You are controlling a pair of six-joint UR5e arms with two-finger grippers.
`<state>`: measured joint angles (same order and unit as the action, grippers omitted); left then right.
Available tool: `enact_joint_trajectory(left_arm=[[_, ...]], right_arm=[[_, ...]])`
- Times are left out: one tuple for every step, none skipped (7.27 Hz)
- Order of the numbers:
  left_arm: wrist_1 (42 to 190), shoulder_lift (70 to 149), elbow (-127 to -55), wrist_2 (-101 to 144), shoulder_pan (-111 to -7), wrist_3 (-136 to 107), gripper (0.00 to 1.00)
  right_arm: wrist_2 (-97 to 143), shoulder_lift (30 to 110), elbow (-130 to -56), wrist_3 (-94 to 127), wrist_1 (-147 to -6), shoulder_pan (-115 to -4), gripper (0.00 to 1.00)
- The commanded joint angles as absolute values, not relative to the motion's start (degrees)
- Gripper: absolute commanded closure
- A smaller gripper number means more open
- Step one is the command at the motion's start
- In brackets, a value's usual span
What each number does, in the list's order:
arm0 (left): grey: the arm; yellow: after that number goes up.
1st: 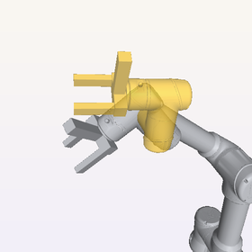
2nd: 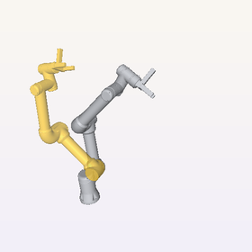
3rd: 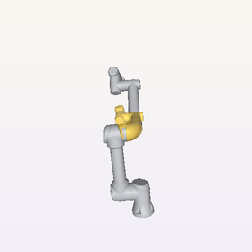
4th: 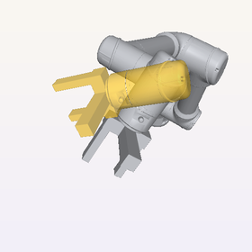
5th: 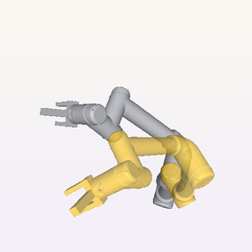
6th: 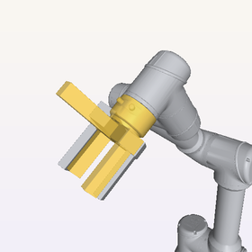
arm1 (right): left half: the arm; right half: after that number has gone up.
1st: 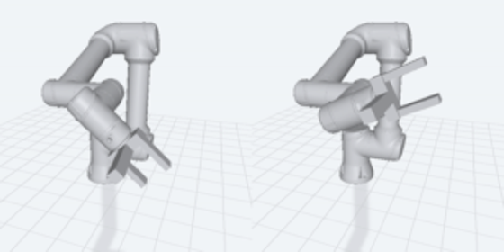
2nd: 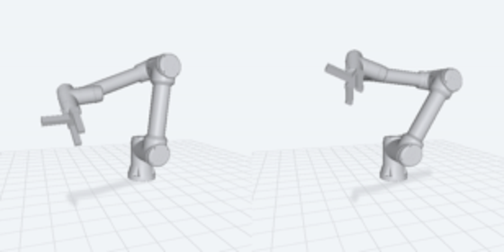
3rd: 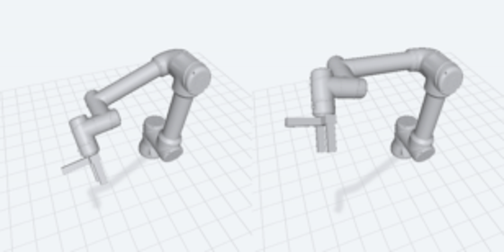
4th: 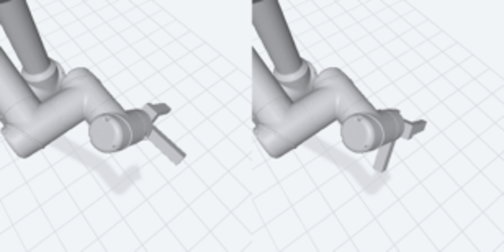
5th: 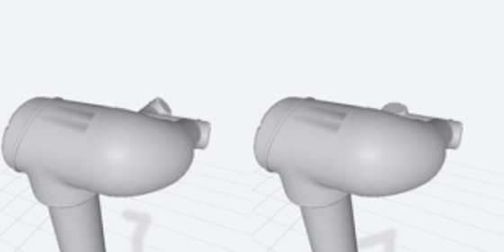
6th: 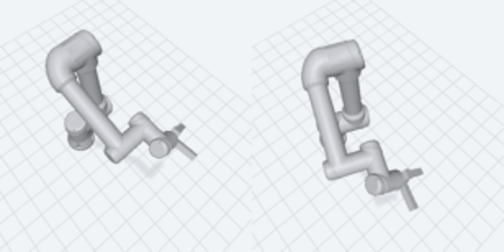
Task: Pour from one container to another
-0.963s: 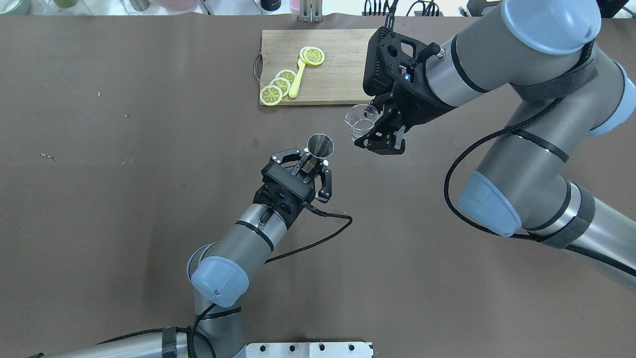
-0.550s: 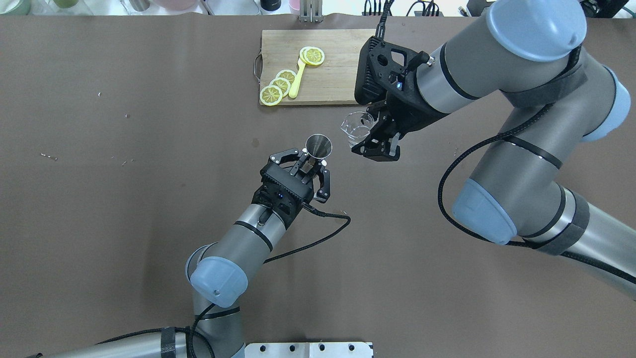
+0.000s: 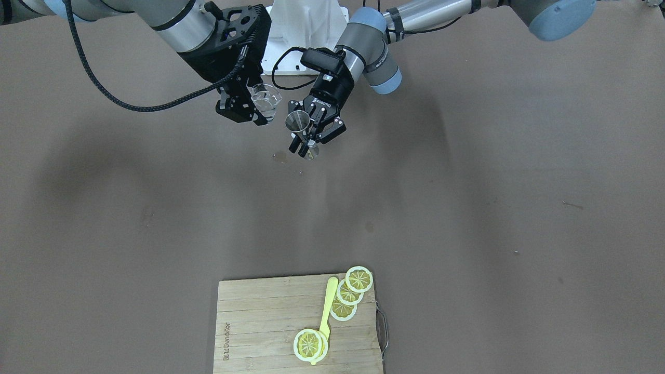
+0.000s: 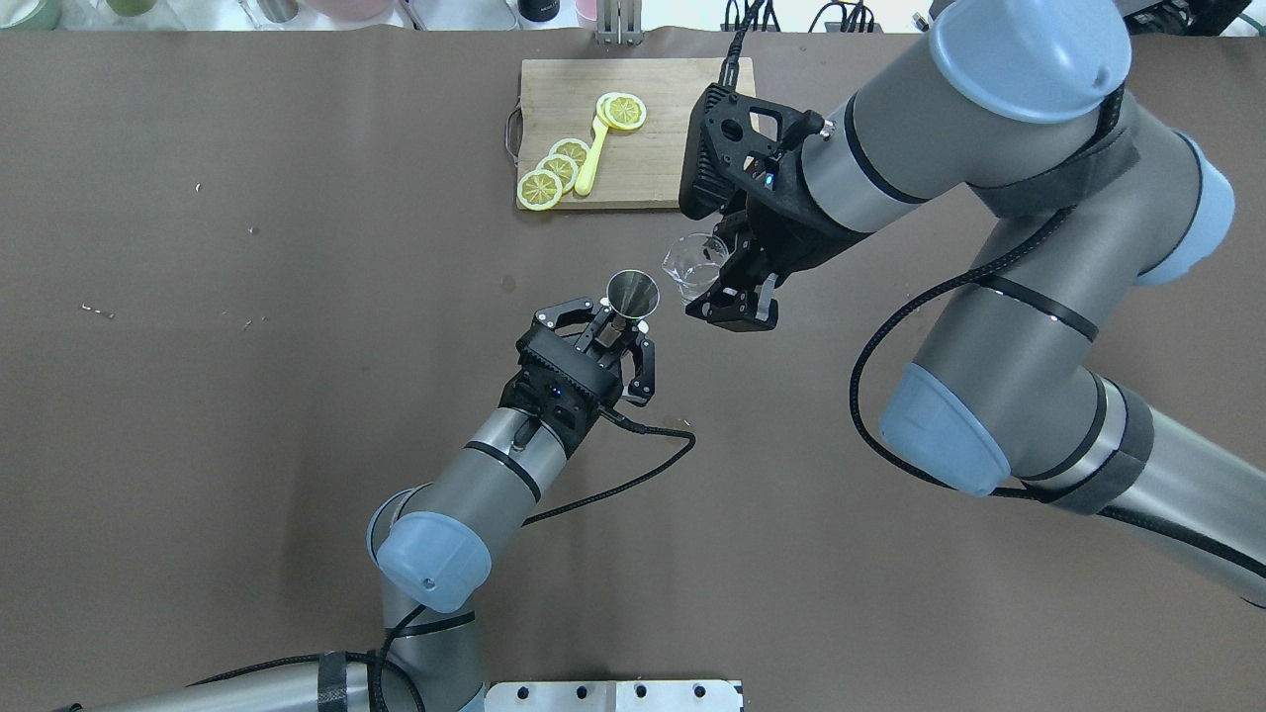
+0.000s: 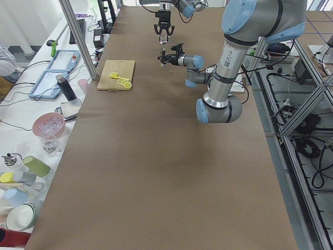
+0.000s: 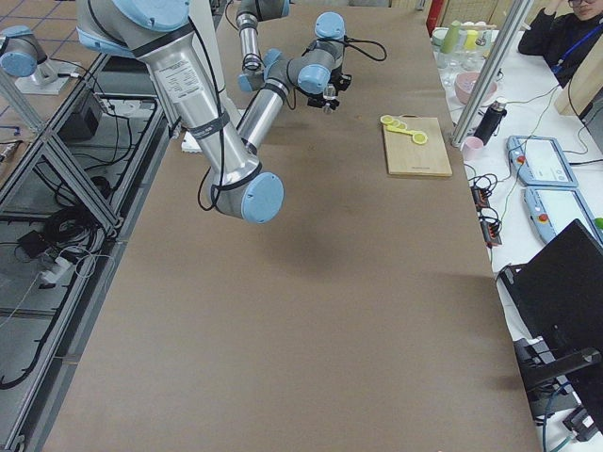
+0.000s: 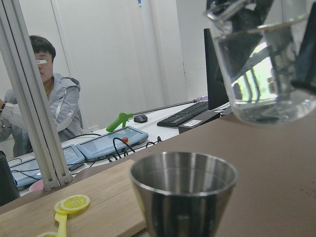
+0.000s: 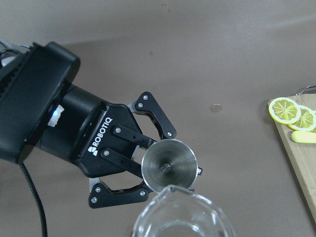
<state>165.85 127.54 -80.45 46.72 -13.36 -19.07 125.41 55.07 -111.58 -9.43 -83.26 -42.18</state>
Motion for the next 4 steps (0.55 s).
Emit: enact_joint_trajectory(left_arm=[[165.8, 127.4, -80.5, 46.8, -13.2, -19.1, 1.00], [165.8, 127.4, -80.6, 46.4, -13.2, -19.1, 1.00], [165.8, 127.5, -80.6, 46.1, -13.1, -19.1, 1.00], [165.8, 127.5, -80.9, 46.0, -13.1, -19.1, 1.00]], right_arm=[[124.9, 54.8, -111.5, -9.8, -85.2, -41.8, 1.00], [124.9, 54.2, -111.1, -10.4, -86.1, -41.7, 1.00], [124.8, 54.2, -110.8, -10.5, -86.5, -41.7, 1.00], [124.7, 53.5, -110.6, -10.5, -87.9, -41.7, 1.00]])
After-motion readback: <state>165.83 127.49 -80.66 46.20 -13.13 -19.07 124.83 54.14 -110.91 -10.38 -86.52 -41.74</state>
